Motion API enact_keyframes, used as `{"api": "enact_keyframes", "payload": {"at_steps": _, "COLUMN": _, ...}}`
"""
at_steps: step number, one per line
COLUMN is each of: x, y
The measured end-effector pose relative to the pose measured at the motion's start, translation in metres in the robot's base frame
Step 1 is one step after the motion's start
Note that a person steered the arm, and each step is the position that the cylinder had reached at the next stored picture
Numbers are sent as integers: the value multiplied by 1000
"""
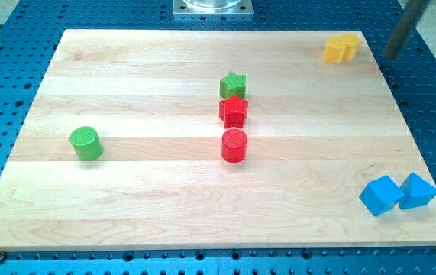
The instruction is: Separate the yellow blocks from each other
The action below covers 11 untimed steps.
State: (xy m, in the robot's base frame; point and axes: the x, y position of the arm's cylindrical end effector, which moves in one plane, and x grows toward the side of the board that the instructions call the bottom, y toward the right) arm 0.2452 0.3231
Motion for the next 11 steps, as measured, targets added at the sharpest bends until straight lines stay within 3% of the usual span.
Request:
{"api": "enact_keyframes", "payload": {"at_steps": 1, "x": 0, "y": -51}}
{"api": "enact_keyframes", "payload": {"at_steps": 3, "x": -2, "y": -51}}
{"api": "enact_keyframes", "payload": {"at_steps": 6, "x": 3, "y": -241}}
{"api": "enact_keyframes", "payload": {"at_steps": 9, "x": 3, "y": -255}}
{"api": "enact_keyframes", "payload": {"at_steps": 11, "x": 34, "y": -289}}
